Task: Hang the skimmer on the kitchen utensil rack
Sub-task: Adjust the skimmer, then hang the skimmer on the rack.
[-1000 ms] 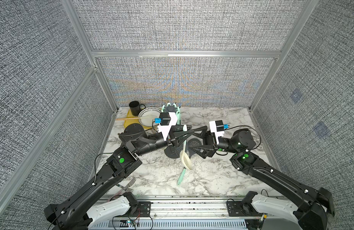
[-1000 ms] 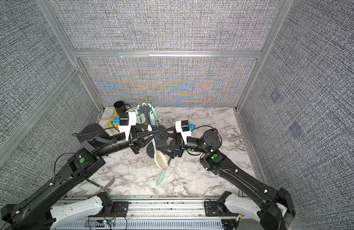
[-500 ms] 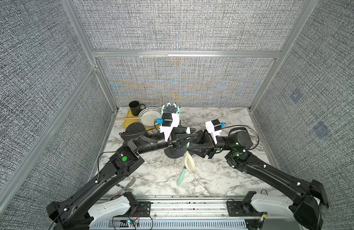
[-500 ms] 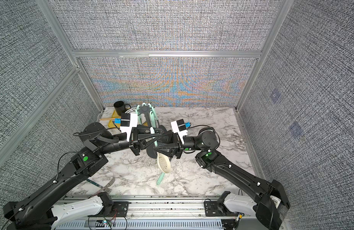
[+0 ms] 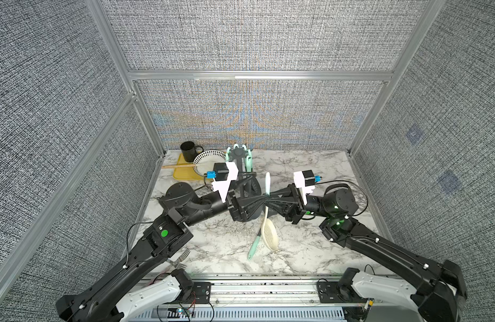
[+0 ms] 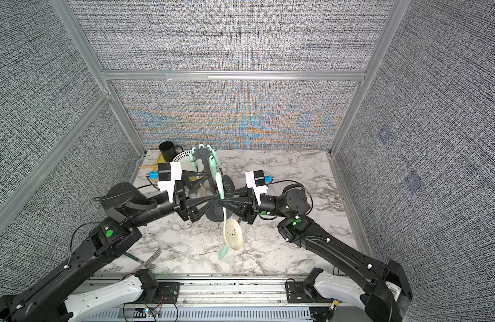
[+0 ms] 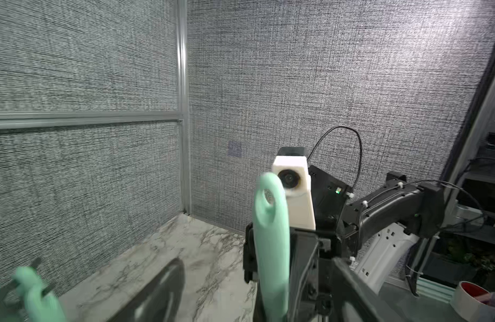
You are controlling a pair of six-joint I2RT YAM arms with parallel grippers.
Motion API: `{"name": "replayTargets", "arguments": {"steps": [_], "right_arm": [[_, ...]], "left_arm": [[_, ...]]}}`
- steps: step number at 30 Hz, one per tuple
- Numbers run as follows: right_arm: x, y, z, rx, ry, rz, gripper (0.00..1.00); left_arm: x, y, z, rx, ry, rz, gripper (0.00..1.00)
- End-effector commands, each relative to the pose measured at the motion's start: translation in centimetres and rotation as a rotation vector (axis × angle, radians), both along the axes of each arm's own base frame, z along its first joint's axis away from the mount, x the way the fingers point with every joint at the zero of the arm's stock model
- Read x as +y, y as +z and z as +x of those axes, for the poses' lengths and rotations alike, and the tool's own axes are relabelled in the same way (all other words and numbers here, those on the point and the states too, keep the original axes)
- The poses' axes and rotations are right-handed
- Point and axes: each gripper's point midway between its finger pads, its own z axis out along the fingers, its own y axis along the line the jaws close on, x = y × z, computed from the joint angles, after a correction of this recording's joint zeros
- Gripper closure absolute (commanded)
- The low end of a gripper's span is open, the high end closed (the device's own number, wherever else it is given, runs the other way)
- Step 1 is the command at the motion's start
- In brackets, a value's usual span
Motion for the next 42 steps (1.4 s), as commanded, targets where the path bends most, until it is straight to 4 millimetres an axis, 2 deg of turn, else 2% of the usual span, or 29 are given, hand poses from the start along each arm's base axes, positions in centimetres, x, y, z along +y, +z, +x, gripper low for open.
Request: {"name": "replayTargets", "arguments": {"steps": [1,2,3,4,7,10,14,22,34,42], "right_arm": [[-1.0,-2.1,4.8,0.097,-0.316,-0.026,1.0],[-0.7,-3.1,5.6,0.12,-0.389,-0.069,1.0],[-0.5,-2.7,6.1,0.127,-0.465,-0.086,1.0],[-0.1,-3.3,6.7,0.137,-0.56,-0.133,1.0],[0.7,-4.5,7.2,0.147,-0.776,-0.226,1.0],[0.8,-5.2,8.2,0.196,-0.859,-0.236,1.0],[1.7,-6.3,9.7,0.23,-0.964,-0.307,1.0],[5.1,-7.5,9.9,0.218,-1.027,-0.396,1.0],[6.9,-8.3,10.7,0.207,-1.062,-0.443,1.0],[7.2,-9.1,11.5,0.206,-1.084,-0.476,1.0]], "left_arm": [[2.8,-3.8,2.0,0.058,0.203,0.079,0.01],[3.7,-5.3,2.4,0.083,0.252,0.105,0.01],[4.7,-6.9,3.0,0.126,0.317,0.128,0.01],[6.3,-8.5,3.9,0.195,0.418,0.144,0.01],[10.3,-13.0,5.2,0.348,0.641,0.192,0.0],[12.1,-15.5,5.4,0.405,0.725,0.183,0.0],[13.3,-16.6,5.9,0.469,0.737,0.09,0.0],[14.7,-20.0,8.9,0.635,0.751,0.076,0.0],[13.6,-20.2,9.1,0.592,0.692,0.096,0.0],[13.6,-20.3,8.9,0.599,0.686,0.081,0.01]]}}
